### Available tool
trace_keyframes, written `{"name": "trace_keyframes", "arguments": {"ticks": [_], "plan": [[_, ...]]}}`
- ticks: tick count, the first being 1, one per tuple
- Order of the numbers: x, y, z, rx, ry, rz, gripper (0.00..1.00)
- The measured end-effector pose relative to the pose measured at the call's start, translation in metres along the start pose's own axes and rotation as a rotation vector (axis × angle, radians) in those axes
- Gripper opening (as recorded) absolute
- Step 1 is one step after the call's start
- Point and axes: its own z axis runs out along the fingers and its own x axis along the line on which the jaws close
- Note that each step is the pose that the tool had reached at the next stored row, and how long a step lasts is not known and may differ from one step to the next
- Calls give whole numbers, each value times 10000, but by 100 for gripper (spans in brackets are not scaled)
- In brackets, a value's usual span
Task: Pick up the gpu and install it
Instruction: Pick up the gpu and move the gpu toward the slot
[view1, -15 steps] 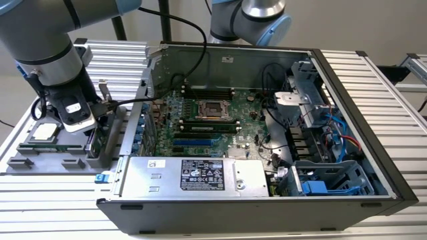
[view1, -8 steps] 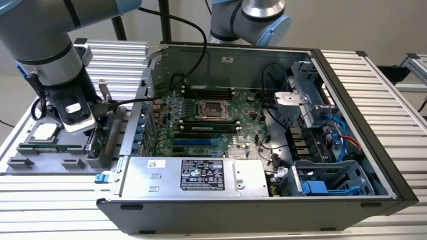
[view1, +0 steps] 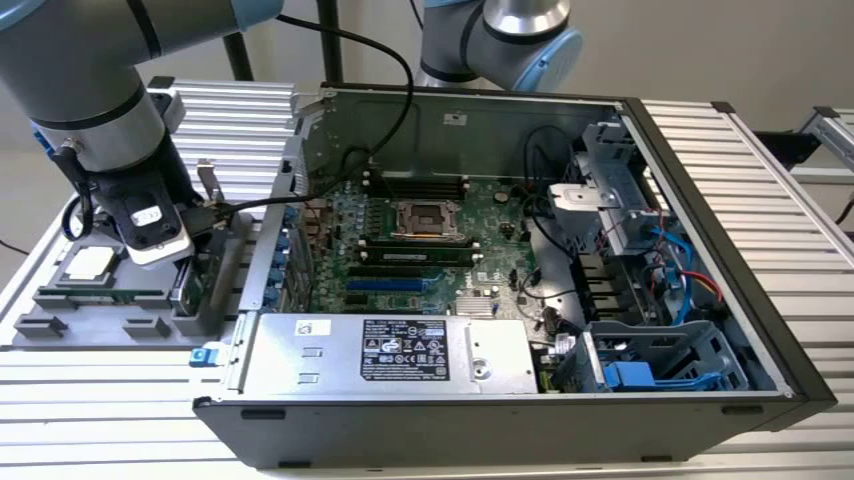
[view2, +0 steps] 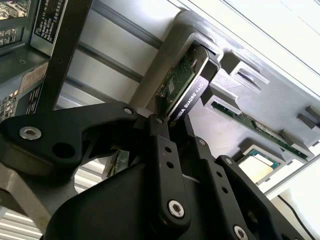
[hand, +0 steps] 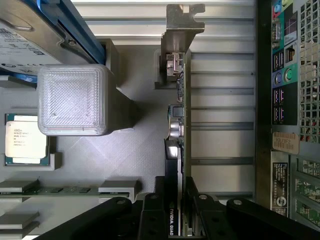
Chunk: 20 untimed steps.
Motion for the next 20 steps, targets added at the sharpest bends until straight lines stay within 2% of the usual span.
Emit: {"name": "trace_keyframes", "arguments": {"ticks": [20], "plan": [[0, 0, 2, -1, -2, 0, 0]]}}
